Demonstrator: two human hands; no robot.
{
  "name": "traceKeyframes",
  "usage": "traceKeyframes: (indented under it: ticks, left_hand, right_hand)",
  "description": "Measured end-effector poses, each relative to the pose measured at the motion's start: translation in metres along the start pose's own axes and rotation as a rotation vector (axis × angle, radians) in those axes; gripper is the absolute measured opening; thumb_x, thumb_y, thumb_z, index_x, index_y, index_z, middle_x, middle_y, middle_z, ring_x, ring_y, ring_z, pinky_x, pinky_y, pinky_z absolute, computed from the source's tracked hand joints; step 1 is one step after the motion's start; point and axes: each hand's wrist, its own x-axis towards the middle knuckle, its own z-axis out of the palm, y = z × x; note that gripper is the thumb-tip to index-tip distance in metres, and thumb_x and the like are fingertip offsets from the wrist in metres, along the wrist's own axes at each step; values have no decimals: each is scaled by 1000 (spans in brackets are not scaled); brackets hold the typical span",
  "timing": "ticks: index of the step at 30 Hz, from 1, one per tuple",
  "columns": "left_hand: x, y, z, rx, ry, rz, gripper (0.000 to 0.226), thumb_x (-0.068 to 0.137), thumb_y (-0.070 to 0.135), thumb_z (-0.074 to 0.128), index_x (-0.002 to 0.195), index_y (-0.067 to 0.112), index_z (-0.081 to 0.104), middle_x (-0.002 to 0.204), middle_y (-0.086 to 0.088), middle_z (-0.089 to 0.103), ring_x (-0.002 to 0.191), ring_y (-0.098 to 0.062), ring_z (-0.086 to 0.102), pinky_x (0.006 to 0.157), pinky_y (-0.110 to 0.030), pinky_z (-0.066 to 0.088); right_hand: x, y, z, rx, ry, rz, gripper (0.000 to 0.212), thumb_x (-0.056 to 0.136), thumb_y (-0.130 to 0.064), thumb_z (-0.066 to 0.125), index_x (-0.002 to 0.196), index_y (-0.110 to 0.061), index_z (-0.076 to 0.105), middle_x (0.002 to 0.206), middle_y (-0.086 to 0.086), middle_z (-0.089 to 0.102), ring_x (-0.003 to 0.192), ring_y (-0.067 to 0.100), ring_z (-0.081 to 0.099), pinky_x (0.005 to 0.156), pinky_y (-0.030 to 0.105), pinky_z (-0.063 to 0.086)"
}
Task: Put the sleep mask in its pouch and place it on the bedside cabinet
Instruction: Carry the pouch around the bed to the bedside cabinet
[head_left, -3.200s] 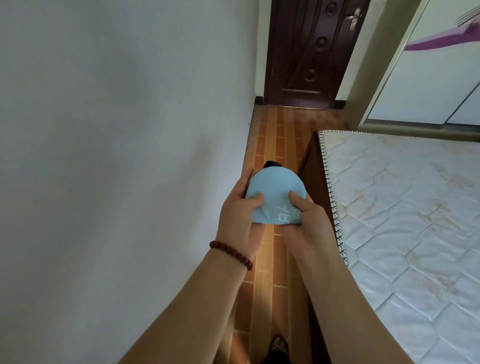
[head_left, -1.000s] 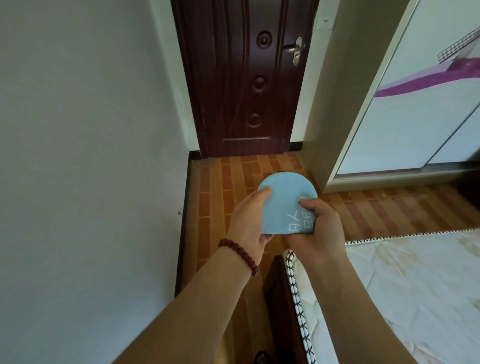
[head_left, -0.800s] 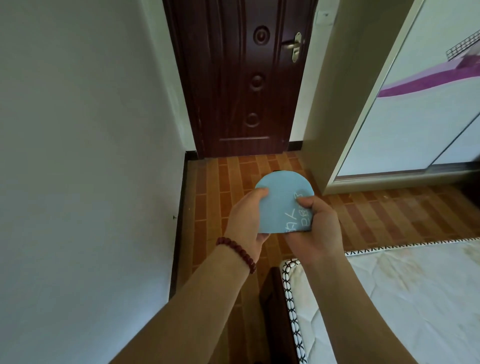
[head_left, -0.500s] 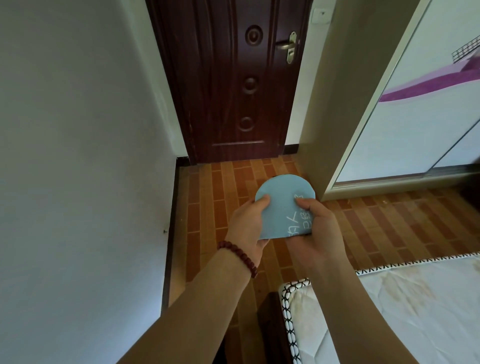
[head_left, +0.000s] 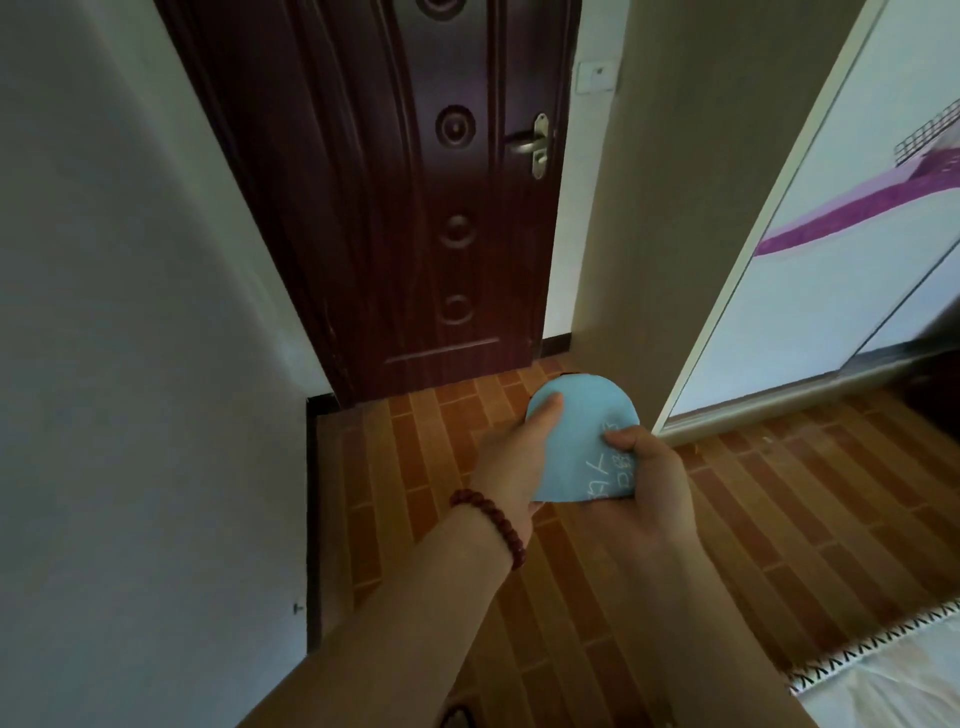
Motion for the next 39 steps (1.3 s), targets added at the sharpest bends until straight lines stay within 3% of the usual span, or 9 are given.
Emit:
traceKeyframes:
  ticks: [5,8,10,15,18,23,26,32,39]
  left_hand:
    - [60,36,17,50,-94,-5,31,79,38,68,99,15,67,105,-11,72,97,-30,68,92,-49,52]
    - [88,47,45,56,-158,-31,39,80,39,66,108,12,65,109,-13,70,100,-31,67,94,-50,50]
    - [104,52,65,81,-200,-34,38,80,40,65,108,12,66,108,-12,71,99,-30,67,94,-49,51]
    - [146,64,126,50,-270,-54,39,82,37,65,111,11,65,110,-13,70,99,-31,67,89,-46,54]
    - [177,73,177,52,-297,-64,38,85,32,62,114,9,63,113,-15,69,103,-32,65,90,-46,53]
    - [222,93,266,90,-352,-106,30,83,20,59,108,5,67,115,-19,67,107,-34,63,97,-50,49]
    - [237,98,322,142,-394,-111,35,82,24,58,111,6,65,115,-19,68,106,-34,64,95,-50,49]
    - [252,83,421,250,-531,-83,36,78,32,70,110,16,67,114,-11,69,106,-30,64,94,-51,50]
    - [264,58,524,397,-607,-92,42,75,38,71,109,14,66,107,-9,70,99,-28,66,92,-48,52]
  right_hand:
    - [50,-20,12,72,29,-44,33,75,-4,55,107,-4,62,87,17,76,73,33,74,61,48,60]
    - [74,-43,8,83,90,-98,46,68,-4,60,114,-3,60,103,21,73,92,38,71,86,56,53]
    - [86,-62,5,104,122,-113,47,73,-4,59,119,0,57,113,24,69,104,42,66,94,59,47]
    - [120,-118,-6,139,137,-196,53,67,-4,63,119,4,54,101,22,73,84,33,73,59,41,60]
    - [151,-162,-21,134,186,-233,48,79,-3,60,126,3,51,114,23,69,95,33,71,65,40,60]
    - [184,-249,-47,193,198,-253,43,81,-2,59,123,3,53,97,22,74,77,33,74,55,40,59]
    - [196,-297,-62,217,231,-303,41,82,-2,60,123,1,54,102,20,74,79,31,74,56,40,59]
    - [198,-374,-103,310,295,-416,35,84,-1,61,117,-1,54,82,15,77,70,27,74,52,37,58]
    - [198,-449,-162,411,403,-549,38,83,-2,61,120,0,55,97,18,75,78,28,74,59,40,61]
